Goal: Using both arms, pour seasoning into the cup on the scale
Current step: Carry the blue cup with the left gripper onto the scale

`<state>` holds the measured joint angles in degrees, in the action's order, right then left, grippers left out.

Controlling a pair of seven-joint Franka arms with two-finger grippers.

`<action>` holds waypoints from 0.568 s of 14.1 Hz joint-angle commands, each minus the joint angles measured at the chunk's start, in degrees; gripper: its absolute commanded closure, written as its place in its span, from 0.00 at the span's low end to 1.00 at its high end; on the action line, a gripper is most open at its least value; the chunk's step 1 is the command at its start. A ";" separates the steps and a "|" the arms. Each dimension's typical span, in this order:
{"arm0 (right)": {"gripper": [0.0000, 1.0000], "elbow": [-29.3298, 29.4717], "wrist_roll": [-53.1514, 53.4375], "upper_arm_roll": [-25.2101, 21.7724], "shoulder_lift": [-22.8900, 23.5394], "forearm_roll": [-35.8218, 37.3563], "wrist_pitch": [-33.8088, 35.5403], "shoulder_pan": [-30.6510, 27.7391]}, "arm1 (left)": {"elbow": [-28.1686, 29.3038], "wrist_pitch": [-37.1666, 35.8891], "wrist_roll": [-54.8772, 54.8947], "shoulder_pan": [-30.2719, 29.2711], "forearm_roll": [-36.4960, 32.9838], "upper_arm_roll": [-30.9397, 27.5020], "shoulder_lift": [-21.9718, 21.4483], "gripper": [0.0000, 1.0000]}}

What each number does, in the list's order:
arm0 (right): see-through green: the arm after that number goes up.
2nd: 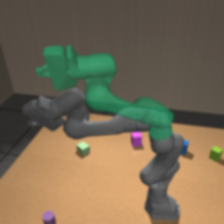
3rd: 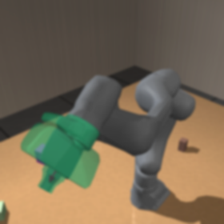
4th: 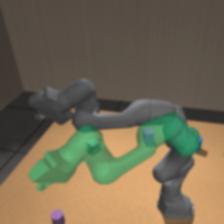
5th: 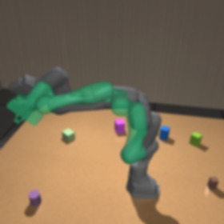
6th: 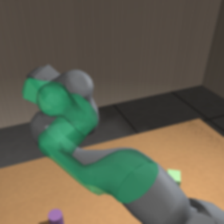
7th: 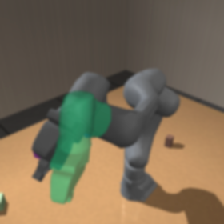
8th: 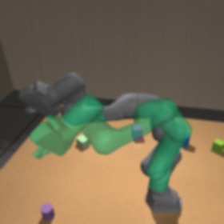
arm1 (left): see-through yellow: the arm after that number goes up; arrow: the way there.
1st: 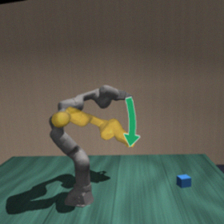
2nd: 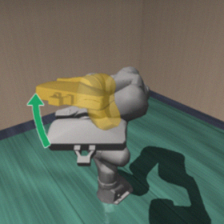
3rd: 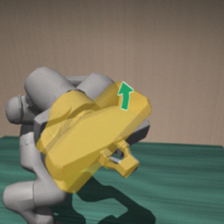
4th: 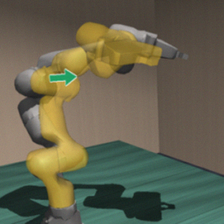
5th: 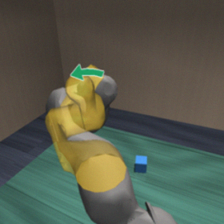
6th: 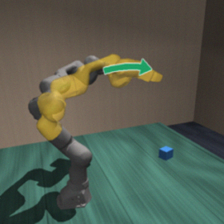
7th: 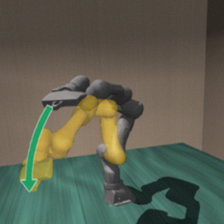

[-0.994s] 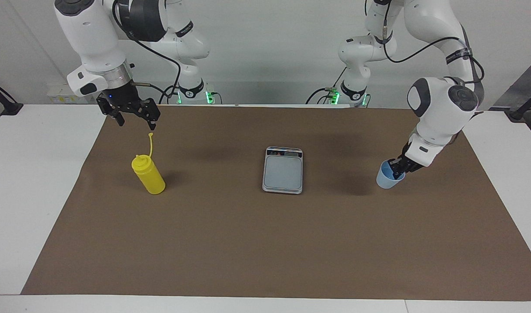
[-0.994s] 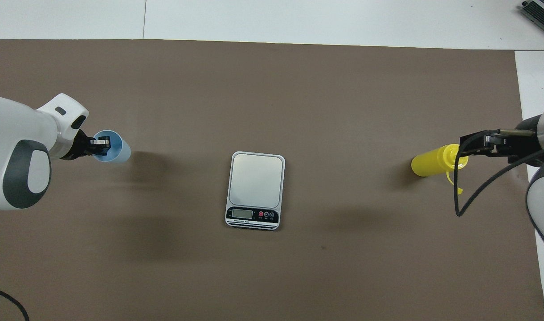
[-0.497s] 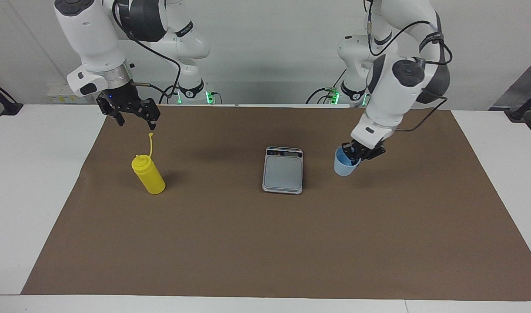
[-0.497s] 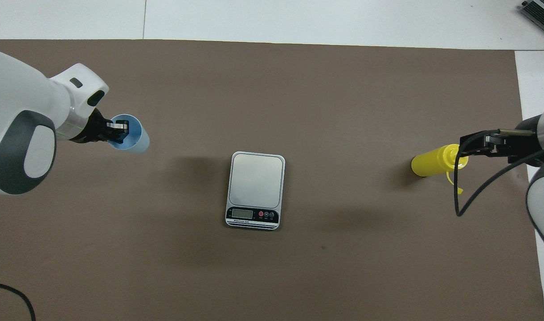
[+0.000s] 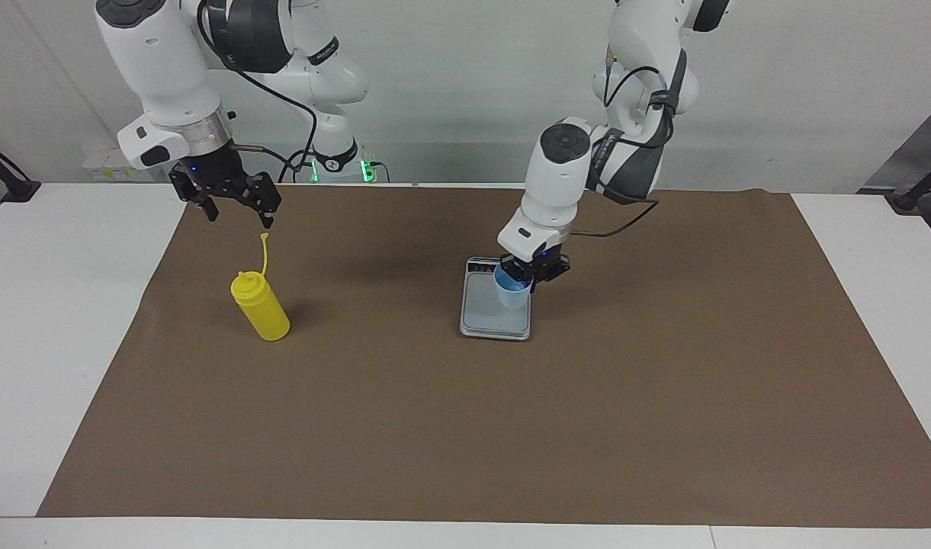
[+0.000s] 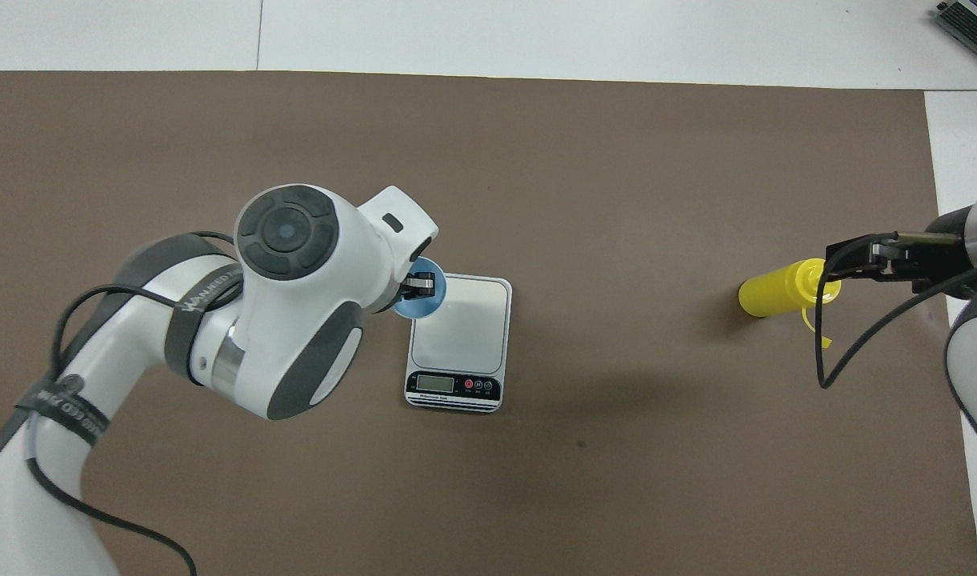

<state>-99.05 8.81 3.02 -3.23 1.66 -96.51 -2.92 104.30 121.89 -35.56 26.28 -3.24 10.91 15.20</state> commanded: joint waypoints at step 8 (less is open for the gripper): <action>0.00 -1.15 -0.90 0.23 -0.99 -0.16 -0.25 -0.68 | 3.53 5.63 -3.19 1.85 -1.51 -0.98 0.71 0.85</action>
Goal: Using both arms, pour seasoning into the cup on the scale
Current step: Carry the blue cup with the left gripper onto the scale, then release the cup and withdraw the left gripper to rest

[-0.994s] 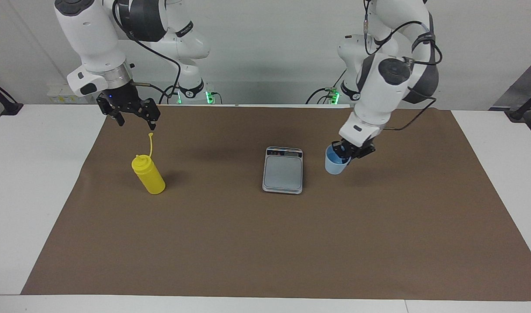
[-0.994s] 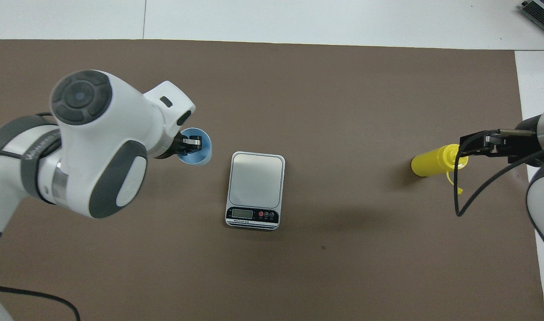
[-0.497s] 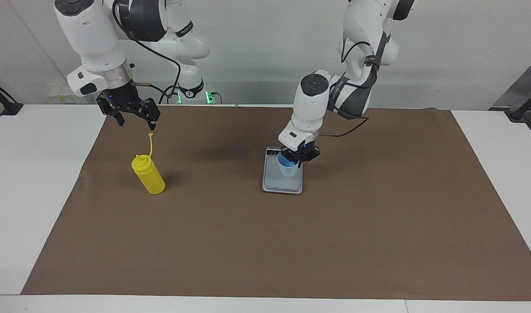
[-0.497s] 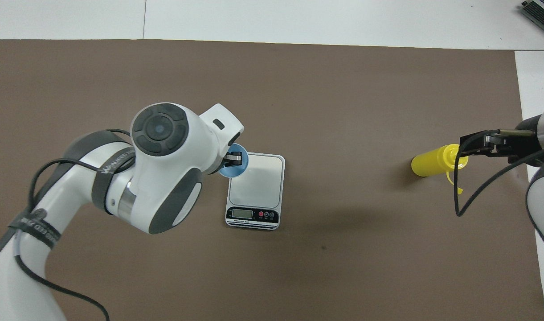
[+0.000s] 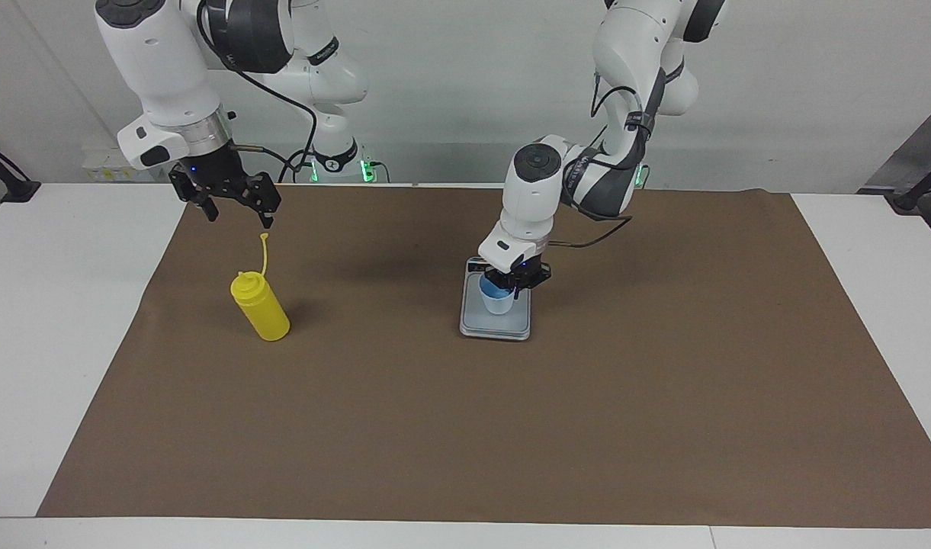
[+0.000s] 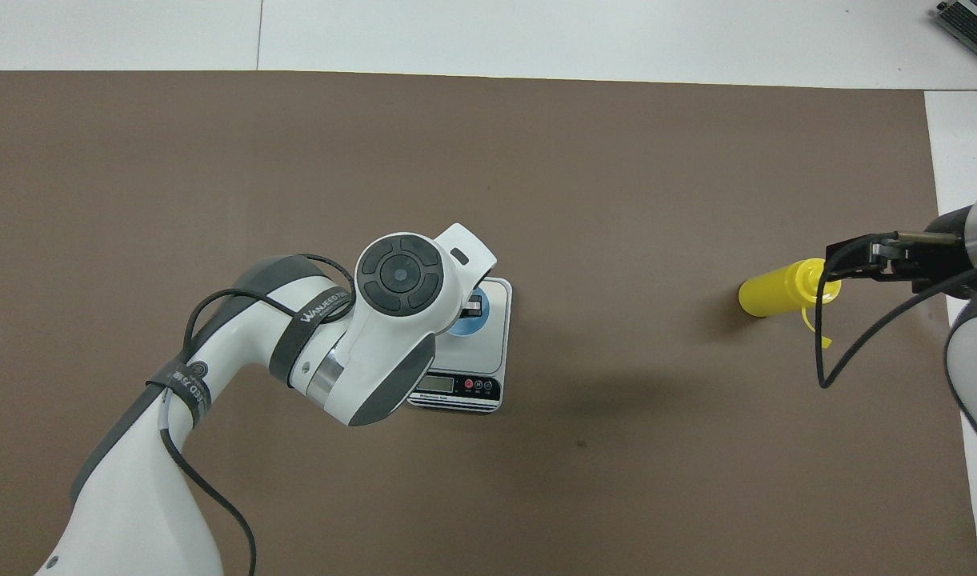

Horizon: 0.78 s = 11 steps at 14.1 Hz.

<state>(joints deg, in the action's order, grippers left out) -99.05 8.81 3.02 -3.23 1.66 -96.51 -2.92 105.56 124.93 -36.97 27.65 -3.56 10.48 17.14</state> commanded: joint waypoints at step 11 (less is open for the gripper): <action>0.00 -1.15 -0.81 0.23 -0.99 -0.08 -0.25 -0.68 | -5.44 -11.44 11.45 -11.29 -1.18 -1.08 -7.65 0.00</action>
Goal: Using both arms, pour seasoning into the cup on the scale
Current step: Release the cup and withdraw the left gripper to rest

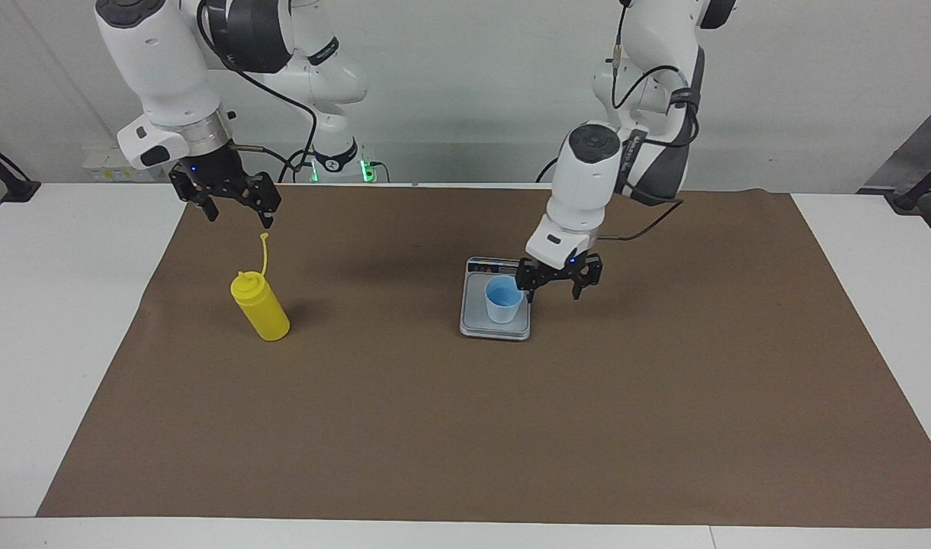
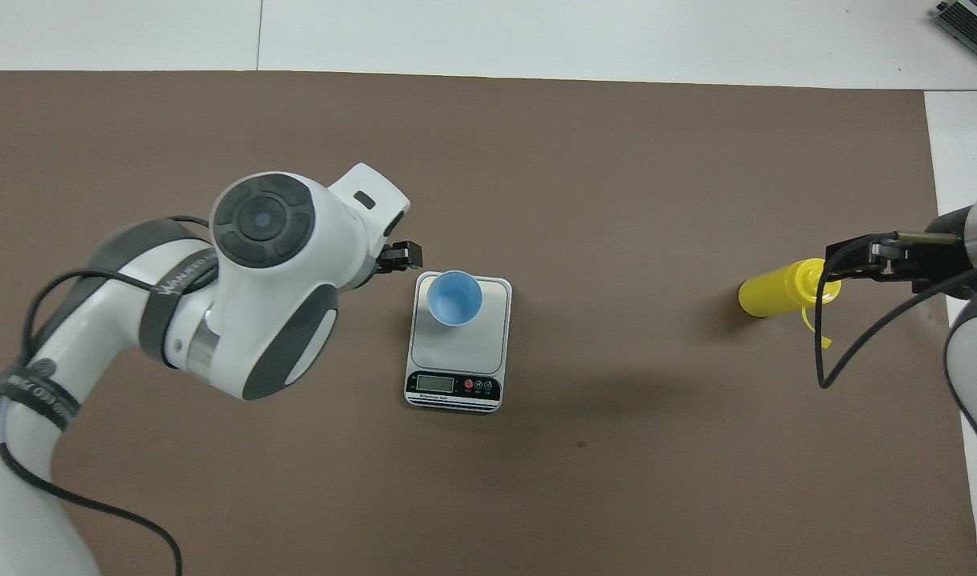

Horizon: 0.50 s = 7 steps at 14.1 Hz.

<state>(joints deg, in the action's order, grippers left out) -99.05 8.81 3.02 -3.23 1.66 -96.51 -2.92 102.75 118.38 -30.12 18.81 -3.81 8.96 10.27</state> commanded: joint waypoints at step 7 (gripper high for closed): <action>0.00 -1.15 -0.81 0.23 -0.99 -0.08 -0.25 -0.68 | -4.22 -12.90 23.25 -14.05 -0.23 0.27 -5.69 0.00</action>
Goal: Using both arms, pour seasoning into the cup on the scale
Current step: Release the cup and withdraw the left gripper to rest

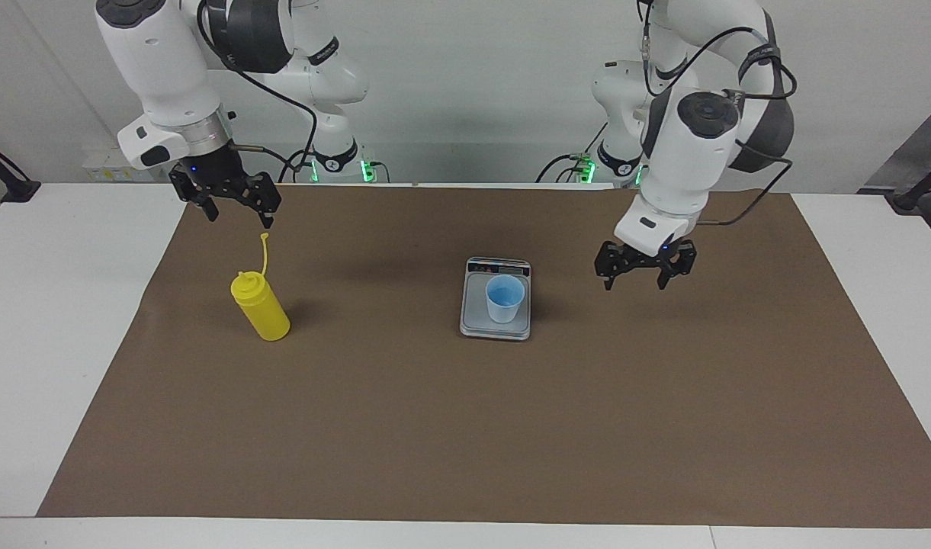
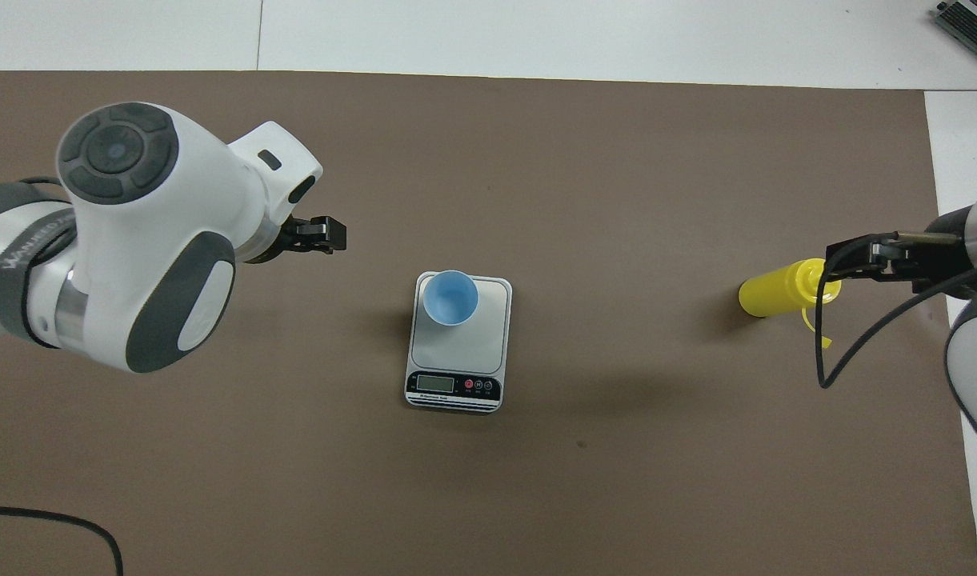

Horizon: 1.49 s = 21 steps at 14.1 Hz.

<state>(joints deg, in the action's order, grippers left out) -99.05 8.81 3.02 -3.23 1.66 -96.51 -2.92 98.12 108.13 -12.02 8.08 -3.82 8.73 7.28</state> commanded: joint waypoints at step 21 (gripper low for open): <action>0.00 -1.15 -0.90 0.23 -0.99 -0.08 -0.25 -0.68 | -3.99 -16.90 15.54 -13.00 7.60 -0.03 -10.09 0.00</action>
<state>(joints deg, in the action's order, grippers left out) -99.05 8.81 3.02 -3.23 1.66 -96.51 -2.92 93.35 92.02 3.86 -4.19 2.52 8.93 -1.50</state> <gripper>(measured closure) 0.000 0.000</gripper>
